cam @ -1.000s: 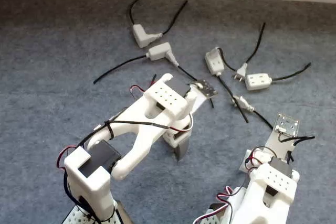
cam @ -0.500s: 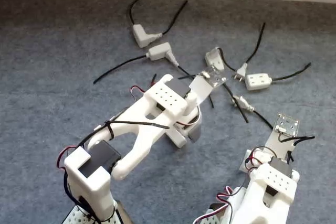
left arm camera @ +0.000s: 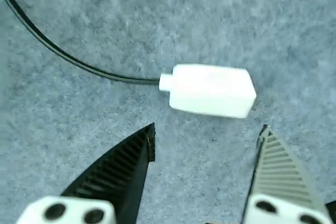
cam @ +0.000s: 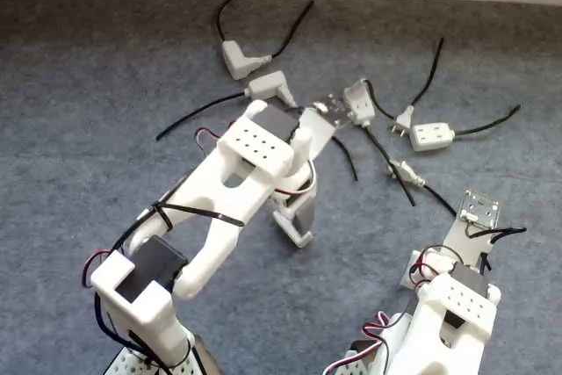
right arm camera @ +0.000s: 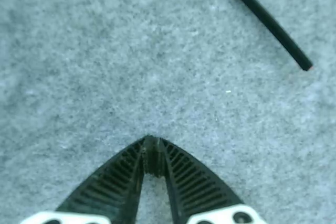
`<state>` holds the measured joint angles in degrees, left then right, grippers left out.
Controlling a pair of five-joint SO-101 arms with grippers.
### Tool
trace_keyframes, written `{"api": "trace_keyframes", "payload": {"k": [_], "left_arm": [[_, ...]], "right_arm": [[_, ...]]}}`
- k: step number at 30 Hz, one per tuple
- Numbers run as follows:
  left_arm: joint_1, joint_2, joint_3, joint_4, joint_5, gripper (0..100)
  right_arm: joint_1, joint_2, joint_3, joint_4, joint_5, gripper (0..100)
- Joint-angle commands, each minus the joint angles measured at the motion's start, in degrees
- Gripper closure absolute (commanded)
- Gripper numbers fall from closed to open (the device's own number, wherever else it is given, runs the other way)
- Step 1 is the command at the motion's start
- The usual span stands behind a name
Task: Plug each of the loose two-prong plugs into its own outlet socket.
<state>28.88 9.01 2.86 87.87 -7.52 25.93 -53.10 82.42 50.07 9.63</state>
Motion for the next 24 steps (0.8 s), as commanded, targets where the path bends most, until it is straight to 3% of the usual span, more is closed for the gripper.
{"api": "trace_keyframes", "payload": {"k": [1,4,10,17,24], "left_arm": [[-0.5,0.7,2.3,-1.5,-0.2,69],[0.0,5.1,4.4,-6.5,0.1,69],[3.3,10.2,1.3,-9.1,0.2,69],[3.0,13.1,-9.2,-9.5,0.2,69],[3.0,24.6,-21.6,-9.4,0.3,69]], "right_arm": [[-0.7,-0.7,-0.1,-0.7,0.5,98.6],[-0.7,-0.7,-0.1,-0.7,0.5,98.6],[-0.7,-0.7,-0.1,-0.7,0.5,98.6],[-0.7,-0.7,-0.1,-0.7,0.5,98.6],[-0.7,-0.7,-0.1,-0.7,0.5,98.6]]}}
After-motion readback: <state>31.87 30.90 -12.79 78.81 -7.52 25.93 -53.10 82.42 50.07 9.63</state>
